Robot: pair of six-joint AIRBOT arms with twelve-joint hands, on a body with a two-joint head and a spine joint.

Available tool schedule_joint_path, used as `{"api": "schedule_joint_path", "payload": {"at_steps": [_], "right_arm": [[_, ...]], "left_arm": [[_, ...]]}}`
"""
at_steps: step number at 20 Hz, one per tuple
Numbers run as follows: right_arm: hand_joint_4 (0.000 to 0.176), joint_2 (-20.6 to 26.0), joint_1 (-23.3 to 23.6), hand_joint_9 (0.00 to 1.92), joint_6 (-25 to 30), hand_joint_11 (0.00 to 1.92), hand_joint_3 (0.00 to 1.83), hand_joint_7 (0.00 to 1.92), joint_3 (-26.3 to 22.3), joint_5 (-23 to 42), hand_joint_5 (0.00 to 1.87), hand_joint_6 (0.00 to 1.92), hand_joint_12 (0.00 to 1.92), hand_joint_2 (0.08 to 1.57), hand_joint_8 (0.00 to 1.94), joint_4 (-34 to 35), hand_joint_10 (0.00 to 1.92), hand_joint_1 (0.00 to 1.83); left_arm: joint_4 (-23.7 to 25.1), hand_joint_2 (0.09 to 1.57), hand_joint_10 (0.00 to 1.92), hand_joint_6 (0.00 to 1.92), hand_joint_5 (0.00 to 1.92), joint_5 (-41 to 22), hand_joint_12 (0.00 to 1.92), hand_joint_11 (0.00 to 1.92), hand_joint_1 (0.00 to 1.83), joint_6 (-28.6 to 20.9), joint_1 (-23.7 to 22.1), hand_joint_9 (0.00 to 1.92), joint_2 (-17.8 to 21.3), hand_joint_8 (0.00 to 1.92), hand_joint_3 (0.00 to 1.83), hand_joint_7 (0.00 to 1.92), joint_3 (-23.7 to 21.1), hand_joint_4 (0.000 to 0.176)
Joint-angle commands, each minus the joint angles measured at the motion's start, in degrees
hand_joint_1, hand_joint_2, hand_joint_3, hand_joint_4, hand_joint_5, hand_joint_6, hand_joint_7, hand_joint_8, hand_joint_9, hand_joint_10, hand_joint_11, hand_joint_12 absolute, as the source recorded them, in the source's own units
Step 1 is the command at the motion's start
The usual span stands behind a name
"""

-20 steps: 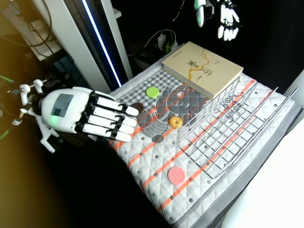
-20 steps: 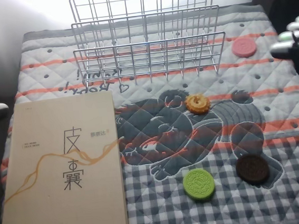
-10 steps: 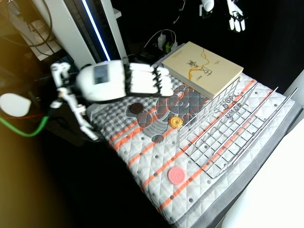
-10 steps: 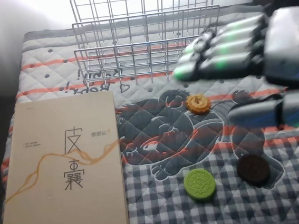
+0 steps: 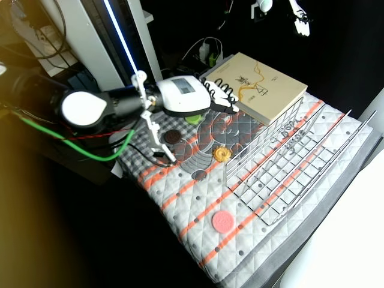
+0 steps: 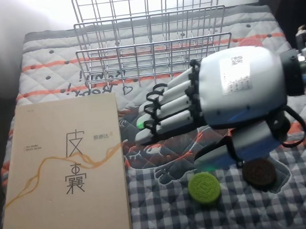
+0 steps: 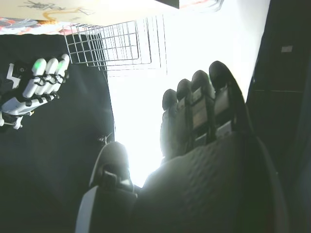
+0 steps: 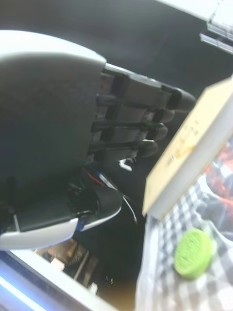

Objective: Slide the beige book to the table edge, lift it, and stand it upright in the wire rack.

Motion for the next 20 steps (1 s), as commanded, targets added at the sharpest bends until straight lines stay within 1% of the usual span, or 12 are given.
{"api": "schedule_joint_path", "payload": {"at_steps": [1,4,5,8,9,11,12,13,14,16,17,20], "right_arm": [[0.000,-0.76,1.11,0.27,0.84,0.39,0.00,0.31,0.23,2.70,0.27,0.00,0.04,1.49,0.01,1.71,0.01,0.00],[0.000,-3.94,1.18,0.27,3.43,0.46,0.00,0.31,1.65,2.38,0.28,0.00,0.08,1.49,0.00,-2.24,0.00,0.00],[0.000,-4.71,1.18,0.29,4.20,0.53,0.00,0.33,2.02,2.37,0.30,0.00,0.28,1.50,0.00,-3.14,0.00,0.00],[0.000,-5.89,1.15,0.28,4.90,0.33,0.00,0.32,2.80,1.96,0.29,0.00,0.73,1.46,0.00,-4.01,0.00,0.00],[0.000,-6.23,1.04,0.28,4.95,0.25,0.00,0.32,2.98,1.64,0.29,0.00,0.74,1.47,0.00,-4.23,0.00,0.00],[0.000,-6.84,1.02,0.28,4.95,0.20,0.00,0.31,3.33,1.23,0.28,0.00,0.72,1.46,0.00,-4.48,0.00,0.00],[0.000,-7.30,1.02,0.28,4.95,0.19,0.00,0.30,3.70,1.11,0.27,0.00,0.71,1.45,0.00,-4.47,0.00,0.00],[0.000,-7.77,1.02,0.28,4.95,0.22,0.00,0.30,4.01,1.04,0.27,0.00,0.71,1.45,0.00,-4.45,0.00,0.00],[0.000,-8.65,1.02,0.25,4.95,0.23,0.00,0.28,4.54,0.96,0.27,0.00,0.67,1.47,0.00,-4.40,0.00,0.00],[0.000,-9.18,1.02,0.26,4.95,0.24,0.01,0.29,4.84,0.96,0.27,0.00,0.67,1.49,0.00,-4.25,0.00,0.00],[0.000,-9.54,1.02,0.26,4.95,0.23,0.01,0.29,5.07,0.96,0.27,0.00,0.67,1.49,0.00,-4.12,0.00,0.00],[0.000,-10.87,1.03,0.24,4.95,0.18,0.00,0.27,6.04,0.96,0.24,0.00,0.65,1.47,0.00,-3.68,0.00,0.00]], "left_arm": [[-0.59,1.27,0.00,0.00,0.33,-6.52,0.40,0.00,0.00,-0.63,-0.22,0.19,-0.30,0.00,0.00,0.28,0.29,0.000],[-0.26,1.27,0.00,0.00,0.33,-6.49,0.39,0.00,0.00,-0.87,-0.23,0.20,-0.34,0.00,0.00,0.28,0.46,0.000],[-0.03,1.27,0.00,0.00,0.33,-6.47,0.39,0.00,0.00,-1.02,-0.23,0.20,-0.30,0.00,0.00,0.28,0.55,0.005],[0.11,1.26,0.00,0.00,0.33,-6.47,0.39,0.00,0.00,-1.50,-0.23,0.20,-0.32,0.00,0.00,0.28,0.64,0.013],[0.15,1.27,0.00,0.00,0.33,-6.45,0.35,0.00,0.00,-1.59,-0.23,0.20,-0.30,0.00,0.00,0.27,0.62,0.008],[0.16,1.27,0.00,0.00,0.33,-6.44,0.31,0.00,0.00,-1.66,-0.22,0.19,-0.30,0.00,0.00,0.27,0.65,0.023],[0.17,1.27,0.00,0.00,0.33,-6.46,0.28,0.00,0.00,-1.70,-0.22,0.19,-0.30,0.00,0.00,0.27,0.66,0.023],[0.23,1.27,0.00,0.00,0.34,-6.50,0.27,0.00,0.00,-1.74,-0.22,0.20,-0.30,0.00,0.00,0.27,0.67,0.014],[0.32,1.29,0.00,0.00,0.33,-6.68,0.25,0.00,0.00,-1.84,-0.22,0.20,-0.30,0.00,0.00,0.26,0.69,0.028],[0.40,1.28,0.00,0.00,0.33,-6.76,0.25,0.00,0.00,-1.94,-0.22,0.20,-0.29,0.00,0.00,0.26,0.73,0.023],[0.41,1.29,0.00,0.00,0.35,-6.80,0.27,0.00,0.00,-1.98,-0.22,0.20,-0.29,0.00,0.00,0.27,0.73,0.014],[0.45,1.29,0.00,0.00,0.35,-6.89,0.32,0.00,0.00,-2.10,-0.22,0.21,-0.36,0.00,0.00,0.28,0.76,0.025]]}}
